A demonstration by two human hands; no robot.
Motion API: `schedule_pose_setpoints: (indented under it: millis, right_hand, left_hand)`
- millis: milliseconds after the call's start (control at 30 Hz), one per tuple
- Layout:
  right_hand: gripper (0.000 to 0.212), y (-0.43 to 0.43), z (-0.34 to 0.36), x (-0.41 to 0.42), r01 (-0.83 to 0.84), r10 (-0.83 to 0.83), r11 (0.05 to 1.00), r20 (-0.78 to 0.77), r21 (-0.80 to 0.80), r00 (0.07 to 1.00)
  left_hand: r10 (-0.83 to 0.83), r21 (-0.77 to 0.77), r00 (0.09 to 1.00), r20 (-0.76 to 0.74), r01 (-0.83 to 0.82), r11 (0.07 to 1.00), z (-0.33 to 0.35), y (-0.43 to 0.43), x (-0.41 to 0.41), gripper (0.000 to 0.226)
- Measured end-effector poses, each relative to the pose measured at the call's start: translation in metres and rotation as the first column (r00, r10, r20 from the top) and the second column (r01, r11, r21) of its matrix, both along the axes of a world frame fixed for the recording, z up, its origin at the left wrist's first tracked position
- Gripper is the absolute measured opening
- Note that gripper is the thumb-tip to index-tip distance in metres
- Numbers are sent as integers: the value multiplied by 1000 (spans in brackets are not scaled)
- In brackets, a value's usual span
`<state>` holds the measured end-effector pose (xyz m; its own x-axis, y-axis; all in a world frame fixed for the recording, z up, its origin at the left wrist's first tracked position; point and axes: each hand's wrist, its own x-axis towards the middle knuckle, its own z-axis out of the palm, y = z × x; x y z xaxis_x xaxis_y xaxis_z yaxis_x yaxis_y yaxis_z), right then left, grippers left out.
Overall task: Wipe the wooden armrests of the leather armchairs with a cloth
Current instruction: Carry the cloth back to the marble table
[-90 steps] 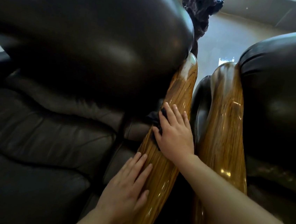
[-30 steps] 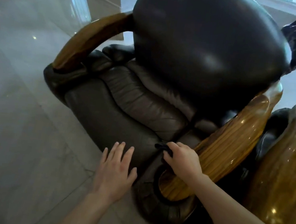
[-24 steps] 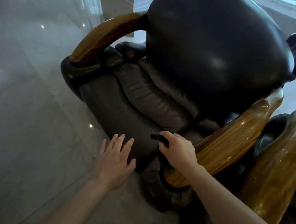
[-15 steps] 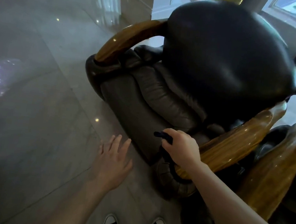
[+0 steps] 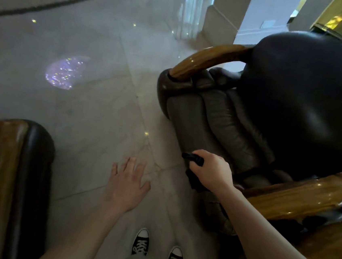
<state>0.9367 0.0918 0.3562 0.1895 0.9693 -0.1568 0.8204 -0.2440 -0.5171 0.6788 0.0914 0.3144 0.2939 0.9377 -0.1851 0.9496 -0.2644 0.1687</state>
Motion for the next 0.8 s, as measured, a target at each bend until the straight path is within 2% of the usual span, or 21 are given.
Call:
schedule_pose_setpoints:
  millis: [167, 400, 533, 800]
  right_hand:
    - [23, 4, 5, -28, -174, 174, 985, -12, -12, 985]
    - [21, 15, 17, -85, -380, 379, 925, -16, -20, 925]
    - [20, 25, 24, -124, -436, 436, 900, -2, -8, 900]
    - [22, 33, 32, -246, -547, 547, 837, 42, -18, 836]
  left_hand:
    - [178, 27, 984, 16, -179, 984, 11, -33, -26, 69]
    - [314, 42, 949, -35, -313, 949, 18, -70, -82, 70]
    - [395, 44, 919, 1, -394, 918, 23, -85, -120, 68]
    - [511, 21, 859, -23, -510, 860, 24, -115, -234, 72]
